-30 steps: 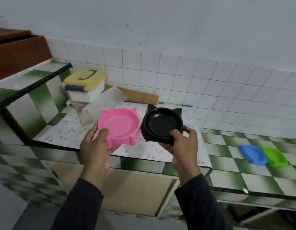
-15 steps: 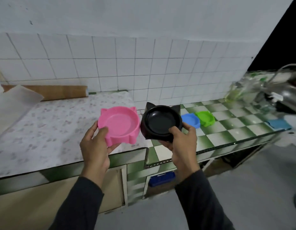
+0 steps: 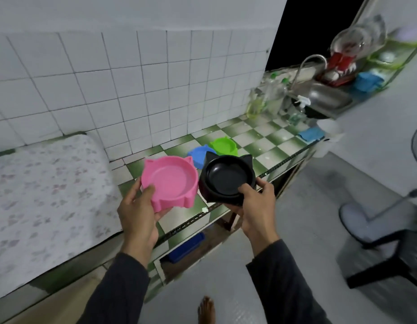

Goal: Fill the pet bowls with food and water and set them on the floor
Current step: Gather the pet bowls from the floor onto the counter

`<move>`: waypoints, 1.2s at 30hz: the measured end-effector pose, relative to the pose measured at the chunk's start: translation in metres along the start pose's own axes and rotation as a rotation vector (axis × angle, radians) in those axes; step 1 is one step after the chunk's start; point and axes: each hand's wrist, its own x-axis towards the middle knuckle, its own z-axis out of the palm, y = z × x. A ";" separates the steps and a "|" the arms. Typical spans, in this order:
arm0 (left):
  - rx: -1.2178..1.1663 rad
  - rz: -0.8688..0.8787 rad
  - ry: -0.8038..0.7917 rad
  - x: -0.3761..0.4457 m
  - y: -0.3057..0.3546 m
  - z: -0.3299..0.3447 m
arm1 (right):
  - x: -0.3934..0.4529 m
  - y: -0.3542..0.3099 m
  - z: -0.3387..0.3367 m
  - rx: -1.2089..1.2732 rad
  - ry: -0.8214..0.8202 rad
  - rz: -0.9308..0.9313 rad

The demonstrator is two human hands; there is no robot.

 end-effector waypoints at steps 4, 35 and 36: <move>0.013 -0.048 -0.043 0.022 -0.025 0.047 | 0.047 -0.013 -0.016 0.017 0.044 0.007; 0.028 -0.044 0.113 0.156 -0.142 0.248 | 0.337 -0.056 -0.012 -0.154 -0.018 0.181; 0.020 -0.041 0.133 0.157 -0.147 0.252 | 0.347 -0.055 -0.012 -0.166 -0.037 0.191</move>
